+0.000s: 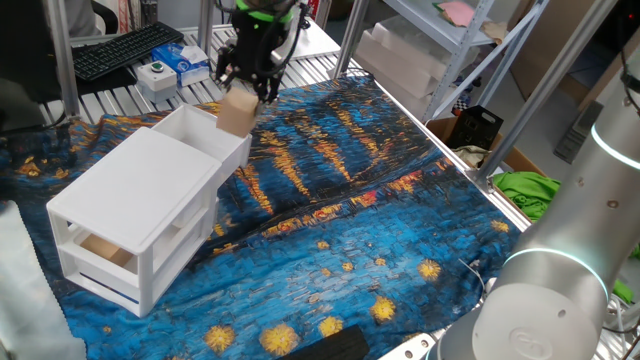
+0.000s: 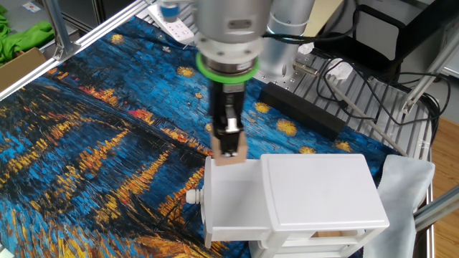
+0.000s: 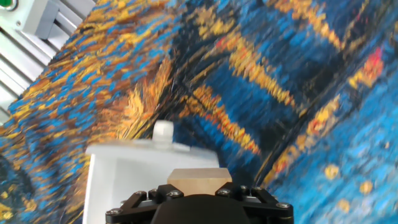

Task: Put things in the drawer

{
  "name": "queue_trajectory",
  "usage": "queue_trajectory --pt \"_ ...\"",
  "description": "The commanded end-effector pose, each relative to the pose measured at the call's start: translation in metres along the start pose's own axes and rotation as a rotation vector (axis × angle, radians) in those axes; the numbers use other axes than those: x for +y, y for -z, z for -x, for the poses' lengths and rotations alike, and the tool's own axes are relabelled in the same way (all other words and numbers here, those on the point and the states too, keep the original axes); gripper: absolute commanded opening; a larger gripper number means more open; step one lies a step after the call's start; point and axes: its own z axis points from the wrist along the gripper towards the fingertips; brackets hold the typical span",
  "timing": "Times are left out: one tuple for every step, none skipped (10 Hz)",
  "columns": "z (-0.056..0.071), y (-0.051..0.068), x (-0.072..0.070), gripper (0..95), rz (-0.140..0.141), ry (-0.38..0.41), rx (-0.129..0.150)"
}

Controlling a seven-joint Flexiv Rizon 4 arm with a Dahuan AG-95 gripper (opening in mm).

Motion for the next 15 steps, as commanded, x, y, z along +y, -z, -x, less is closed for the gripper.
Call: queue_trajectory --pt "-0.0114 -0.0023 0.0040 0.0 0.002 -0.028 0.003" --pt "-0.0151 -0.0039 0.0050 0.0 0.005 -0.037 0.003" --pt "-0.0178 -0.0065 0.0057 0.0 0.008 -0.045 0.000" --pt "-0.0184 -0.0099 0.0060 0.0 0.013 -0.051 -0.003" --pt "-0.0175 -0.0099 0.0061 0.0 0.023 -0.056 0.012" --pt "-0.0176 -0.0099 0.0061 0.0 0.027 -0.060 0.010" --pt "-0.0178 -0.0098 0.0061 0.0 0.028 -0.058 0.007" --pt "-0.0178 -0.0098 0.0061 0.0 0.025 -0.057 0.003" --pt "-0.0178 -0.0098 0.0061 0.0 0.024 -0.054 0.002" --pt "-0.0177 -0.0098 0.0061 0.0 0.027 -0.052 0.002" --pt "-0.0177 -0.0098 0.0061 0.0 0.018 -0.064 -0.010" --pt "-0.0177 -0.0098 0.0061 0.0 0.005 -0.062 -0.022" --pt "-0.0177 -0.0098 0.0061 0.0 -0.014 -0.058 -0.034" --pt "-0.0177 -0.0098 0.0061 0.0 -0.023 -0.041 -0.026" --pt "-0.0177 -0.0098 0.0061 0.0 -0.021 -0.014 -0.015"
